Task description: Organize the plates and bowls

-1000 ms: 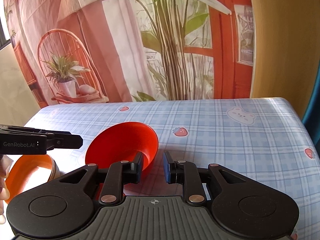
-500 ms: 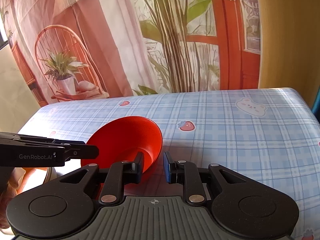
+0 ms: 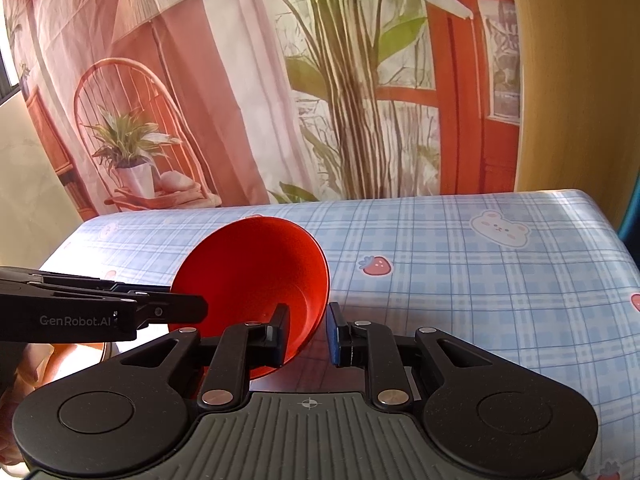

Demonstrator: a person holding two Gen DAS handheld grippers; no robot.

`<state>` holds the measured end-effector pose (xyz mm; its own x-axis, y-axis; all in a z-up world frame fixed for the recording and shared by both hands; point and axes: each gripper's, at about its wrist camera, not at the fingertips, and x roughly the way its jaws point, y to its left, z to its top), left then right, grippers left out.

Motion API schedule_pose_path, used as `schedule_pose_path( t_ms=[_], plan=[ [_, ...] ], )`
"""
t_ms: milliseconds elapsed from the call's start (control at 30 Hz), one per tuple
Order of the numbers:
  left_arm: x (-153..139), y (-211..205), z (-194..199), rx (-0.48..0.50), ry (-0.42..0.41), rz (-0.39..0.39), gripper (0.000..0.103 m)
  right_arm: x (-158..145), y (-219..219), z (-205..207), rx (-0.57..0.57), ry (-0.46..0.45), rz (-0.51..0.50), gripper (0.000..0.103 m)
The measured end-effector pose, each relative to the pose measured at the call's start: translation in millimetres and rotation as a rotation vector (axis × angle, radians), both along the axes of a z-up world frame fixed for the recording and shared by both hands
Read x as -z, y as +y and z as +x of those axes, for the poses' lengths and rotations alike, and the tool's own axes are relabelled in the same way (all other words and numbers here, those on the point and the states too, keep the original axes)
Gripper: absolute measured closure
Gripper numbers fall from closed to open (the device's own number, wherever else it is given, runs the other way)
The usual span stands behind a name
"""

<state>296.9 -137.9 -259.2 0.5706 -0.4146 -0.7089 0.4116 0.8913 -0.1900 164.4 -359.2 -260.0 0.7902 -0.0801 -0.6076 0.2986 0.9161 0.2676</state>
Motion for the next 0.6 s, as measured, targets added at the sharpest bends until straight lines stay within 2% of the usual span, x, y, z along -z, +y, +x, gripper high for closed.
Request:
schedule_pose_path(
  t_ms=[600],
  plan=[
    [-39, -1, -41, 0.027, -0.111, -0.019, 0.073, -43, 13, -31, 0.028, -0.073, -0.053, 0.084]
  ],
)
